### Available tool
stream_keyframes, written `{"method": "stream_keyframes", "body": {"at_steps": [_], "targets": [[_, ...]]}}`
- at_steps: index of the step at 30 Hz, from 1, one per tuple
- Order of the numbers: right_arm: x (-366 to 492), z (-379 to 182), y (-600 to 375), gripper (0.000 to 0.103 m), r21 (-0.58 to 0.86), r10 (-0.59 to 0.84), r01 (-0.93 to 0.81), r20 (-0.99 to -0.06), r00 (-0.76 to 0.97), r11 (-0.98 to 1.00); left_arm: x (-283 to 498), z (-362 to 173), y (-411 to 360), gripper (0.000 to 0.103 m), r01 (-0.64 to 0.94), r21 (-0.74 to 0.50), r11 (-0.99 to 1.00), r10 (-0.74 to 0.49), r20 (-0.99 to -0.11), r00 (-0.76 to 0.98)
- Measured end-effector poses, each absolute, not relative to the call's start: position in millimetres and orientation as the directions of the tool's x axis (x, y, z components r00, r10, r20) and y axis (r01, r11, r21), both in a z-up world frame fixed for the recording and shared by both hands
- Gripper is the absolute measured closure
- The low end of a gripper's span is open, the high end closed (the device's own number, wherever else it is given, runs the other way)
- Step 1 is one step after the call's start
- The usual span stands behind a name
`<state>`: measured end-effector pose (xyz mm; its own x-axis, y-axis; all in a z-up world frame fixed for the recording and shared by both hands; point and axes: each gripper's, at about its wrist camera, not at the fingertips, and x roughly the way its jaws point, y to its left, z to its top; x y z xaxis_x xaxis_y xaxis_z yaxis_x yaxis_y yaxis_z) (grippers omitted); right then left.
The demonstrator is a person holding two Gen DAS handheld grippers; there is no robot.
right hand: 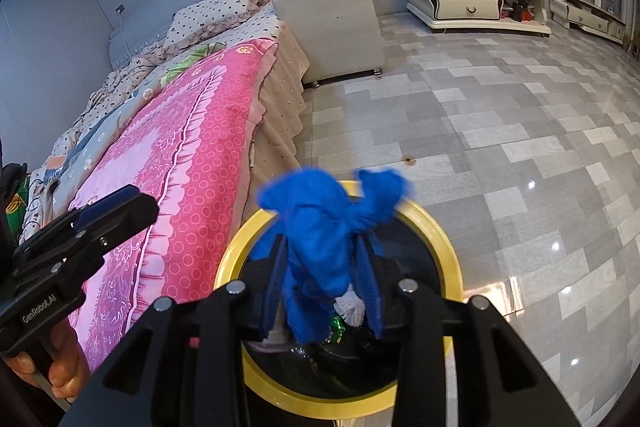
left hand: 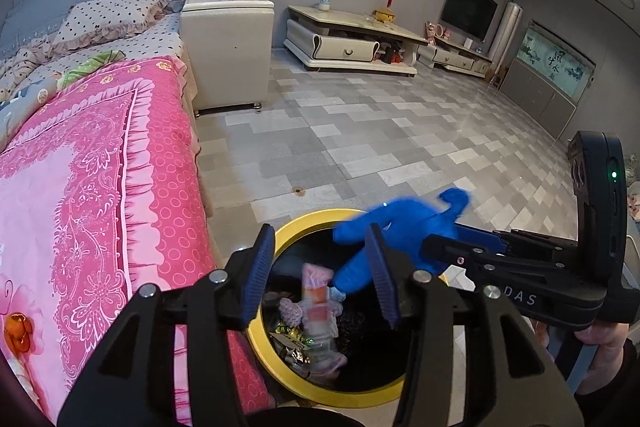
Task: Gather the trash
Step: 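Open both tools to drop the glove and paper strip into the bin, then move both tools back over the bed toward the orange peel and tissue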
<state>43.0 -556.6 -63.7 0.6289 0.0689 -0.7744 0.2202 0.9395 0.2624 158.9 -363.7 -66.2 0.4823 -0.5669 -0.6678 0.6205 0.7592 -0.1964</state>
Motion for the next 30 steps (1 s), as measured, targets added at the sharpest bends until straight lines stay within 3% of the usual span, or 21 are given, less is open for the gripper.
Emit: {"method": "stream_keyframes", "body": {"at_steps": [3, 12, 21, 30], "targets": [[39.4, -63.3, -559.6, 0.062, 0.261, 0.057, 0.236, -0.775, 0.63, 0.936, 160.8, -64.9, -357.9, 0.053, 0.61, -0.2, 0.767, -0.562, -0.667, 0.489], [32.8, -64.9, -561.6, 0.056, 0.286, 0.067, 0.257, -0.778, 0.625, 0.923, 162.8, -63.3, -331.4, 0.039, 0.57, -0.189, 0.799, -0.532, -0.665, 0.525], [37.2, -56.7, -541.5, 0.049, 0.326, 0.13, 0.201, -0.761, 0.635, 0.924, 164.7, -56.9, -287.6, 0.035, 0.5, -0.161, 0.851, -0.467, -0.668, 0.579], [59.5, -40.3, -494.0, 0.048, 0.322, 0.196, 0.09, -0.749, 0.633, 0.942, 162.7, -49.1, -224.4, 0.033, 0.404, -0.123, 0.907, -0.378, -0.663, 0.647]]}}
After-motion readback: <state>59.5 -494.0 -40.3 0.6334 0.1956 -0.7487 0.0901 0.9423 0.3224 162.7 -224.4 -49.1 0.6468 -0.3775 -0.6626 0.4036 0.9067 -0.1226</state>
